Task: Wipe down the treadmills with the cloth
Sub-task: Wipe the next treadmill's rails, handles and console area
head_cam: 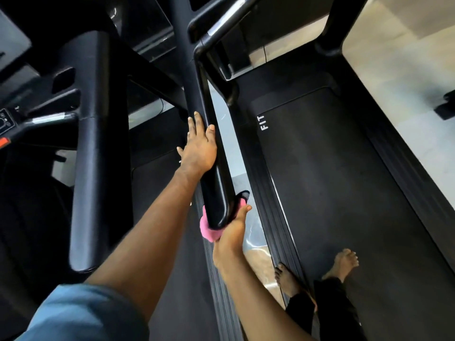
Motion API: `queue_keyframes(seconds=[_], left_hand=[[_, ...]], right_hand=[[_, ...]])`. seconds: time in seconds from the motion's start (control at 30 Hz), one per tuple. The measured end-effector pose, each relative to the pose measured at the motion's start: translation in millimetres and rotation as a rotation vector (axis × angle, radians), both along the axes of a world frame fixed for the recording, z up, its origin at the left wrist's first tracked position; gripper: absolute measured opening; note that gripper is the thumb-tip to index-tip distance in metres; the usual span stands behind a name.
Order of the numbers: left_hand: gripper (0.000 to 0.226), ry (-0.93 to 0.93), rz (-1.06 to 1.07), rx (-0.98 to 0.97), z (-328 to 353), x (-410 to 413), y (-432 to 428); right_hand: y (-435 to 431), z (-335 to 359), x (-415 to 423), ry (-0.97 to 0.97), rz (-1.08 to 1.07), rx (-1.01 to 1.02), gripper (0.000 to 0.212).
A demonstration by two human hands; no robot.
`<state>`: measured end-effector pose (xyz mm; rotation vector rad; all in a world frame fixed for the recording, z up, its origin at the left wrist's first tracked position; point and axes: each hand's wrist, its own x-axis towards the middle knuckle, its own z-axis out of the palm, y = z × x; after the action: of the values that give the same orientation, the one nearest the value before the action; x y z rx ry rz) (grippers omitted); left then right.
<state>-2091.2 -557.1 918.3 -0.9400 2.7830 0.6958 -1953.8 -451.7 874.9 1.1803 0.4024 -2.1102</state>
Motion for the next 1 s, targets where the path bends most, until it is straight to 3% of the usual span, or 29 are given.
queue_keyframes(seconds=[0.13,0.2,0.27,0.33,0.4,0.47,0.57,0.7,0.77,0.9,1.0], left_hand=[[0.060,0.003,0.006,0.004,-2,1,-1],[0.060,-0.003,0.007,0.007,-1,1,0],[0.060,-0.034,-0.005,-0.007,3,1,-4],[0.059,-0.072,-0.049,0.001,12,5,-11],[0.057,-0.077,-0.101,0.051,19,14,-22],[0.054,-0.062,-0.101,0.079,26,32,-30],[0.045,0.135,-0.081,0.101,35,63,-25],[0.028,0.288,-0.098,0.123,60,91,1],[0.032,0.363,-0.148,0.232,75,103,16],[0.042,0.311,-0.465,0.525,101,113,54],[0.050,0.269,-0.663,0.369,106,102,78]], right_hand=[[-1,5,30,0.304,0.043,0.125,0.094],[2,2,30,0.352,0.047,0.126,0.080],[4,-3,7,0.179,0.064,0.075,0.083],[0,-16,-15,-0.103,0.098,-0.114,0.093],[4,-25,-19,-0.121,0.161,-0.120,0.091],[20,-27,-19,0.149,0.276,0.103,0.068],[52,-31,-21,0.495,0.400,0.448,0.020],[88,1,-48,0.813,0.554,0.530,0.029],[104,32,-68,0.882,0.567,0.543,0.018],[124,84,-108,0.946,0.542,0.604,0.022],[130,118,-132,0.955,0.573,0.589,0.049]])
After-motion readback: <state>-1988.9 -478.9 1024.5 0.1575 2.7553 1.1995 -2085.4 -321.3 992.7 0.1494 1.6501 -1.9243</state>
